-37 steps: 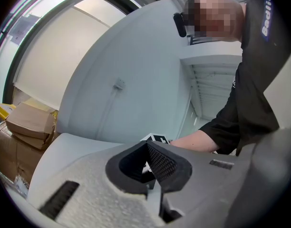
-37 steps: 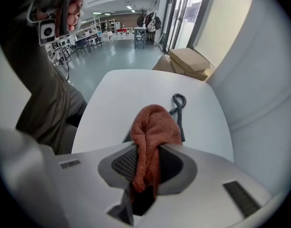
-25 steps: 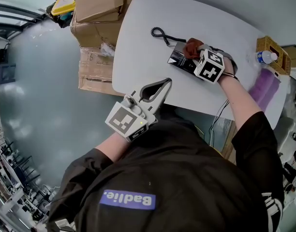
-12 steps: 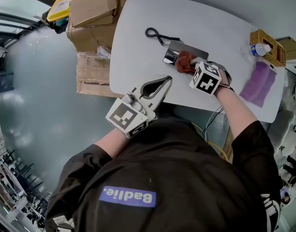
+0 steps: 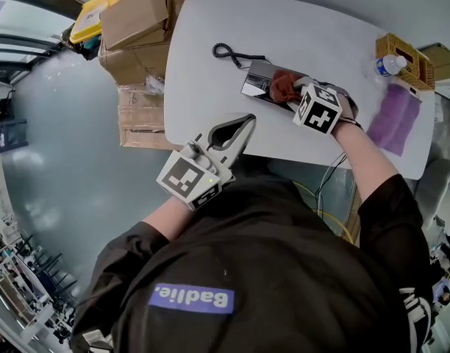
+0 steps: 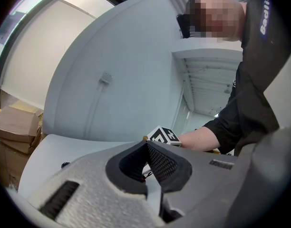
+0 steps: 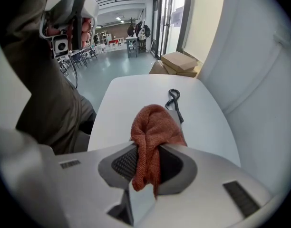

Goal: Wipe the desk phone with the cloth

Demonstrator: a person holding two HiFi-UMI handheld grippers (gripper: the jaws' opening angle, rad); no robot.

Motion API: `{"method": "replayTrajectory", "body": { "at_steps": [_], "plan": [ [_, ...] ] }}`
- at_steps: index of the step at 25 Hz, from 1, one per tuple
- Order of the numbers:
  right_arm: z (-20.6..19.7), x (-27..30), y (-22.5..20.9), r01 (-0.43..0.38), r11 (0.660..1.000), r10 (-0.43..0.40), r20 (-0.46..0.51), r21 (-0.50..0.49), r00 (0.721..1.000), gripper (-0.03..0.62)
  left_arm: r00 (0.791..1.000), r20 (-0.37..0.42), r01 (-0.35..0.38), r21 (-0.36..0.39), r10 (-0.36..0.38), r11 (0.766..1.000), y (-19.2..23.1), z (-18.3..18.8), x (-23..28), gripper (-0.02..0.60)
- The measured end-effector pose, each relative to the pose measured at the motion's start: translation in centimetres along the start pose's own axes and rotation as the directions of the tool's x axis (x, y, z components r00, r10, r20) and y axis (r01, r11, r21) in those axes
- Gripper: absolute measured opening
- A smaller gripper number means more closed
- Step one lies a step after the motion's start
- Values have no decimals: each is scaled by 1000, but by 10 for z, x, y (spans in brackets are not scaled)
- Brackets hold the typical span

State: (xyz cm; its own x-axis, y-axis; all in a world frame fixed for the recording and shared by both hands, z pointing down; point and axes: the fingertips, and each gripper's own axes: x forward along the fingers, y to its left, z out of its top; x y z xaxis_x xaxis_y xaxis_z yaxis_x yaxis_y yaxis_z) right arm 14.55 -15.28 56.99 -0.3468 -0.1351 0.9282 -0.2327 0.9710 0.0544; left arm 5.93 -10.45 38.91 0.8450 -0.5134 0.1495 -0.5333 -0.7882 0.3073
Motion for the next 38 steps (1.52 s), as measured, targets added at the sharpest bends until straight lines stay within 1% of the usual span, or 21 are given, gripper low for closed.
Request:
{"method": "replayTrajectory", "body": {
  "at_steps": [4,7,13,18,22,25,28,31,33,36,38],
  "plan": [
    [-2,-7,-19,39,999,-38,22,-9,999,80,1000,-13,-28,-1,28,1000,-1,-2,1,9],
    [-11,-10,-32,67,998,-67,16,-8,998,80,999,-21,-46,-1,46,999,-1,-4,0,9],
    [-20,-16,-50,136,990,-136,14,28,991,80,997,-23,-68,-5,67,998,-1,-4,-8,9],
    [-11,-30,-50,203,976,-205,26,77,978,80,999,-8,-50,-4,50,999,2,-3,-22,9],
    [15,-51,-32,257,953,-271,77,159,959,80,1000,7,1,7,-1,1000,7,2,-38,9],
    [42,-71,-11,301,918,-341,126,258,932,80,998,14,65,40,-65,997,9,10,-53,9],
    [70,-88,23,303,864,-404,195,402,894,80,992,21,120,60,-121,991,12,19,-71,9],
    [97,-104,55,288,796,-479,262,533,838,80,984,23,176,74,-178,982,14,26,-87,9],
    [110,-112,74,284,747,-532,284,600,798,80,977,17,212,77,-214,974,14,27,-97,9],
    [122,-125,100,281,682,-600,296,675,743,80,967,1,255,68,-256,964,8,23,-110,9],
    [128,-134,117,262,652,-629,314,712,711,80,963,-7,271,56,-271,961,2,20,-116,9]
  ]
}}
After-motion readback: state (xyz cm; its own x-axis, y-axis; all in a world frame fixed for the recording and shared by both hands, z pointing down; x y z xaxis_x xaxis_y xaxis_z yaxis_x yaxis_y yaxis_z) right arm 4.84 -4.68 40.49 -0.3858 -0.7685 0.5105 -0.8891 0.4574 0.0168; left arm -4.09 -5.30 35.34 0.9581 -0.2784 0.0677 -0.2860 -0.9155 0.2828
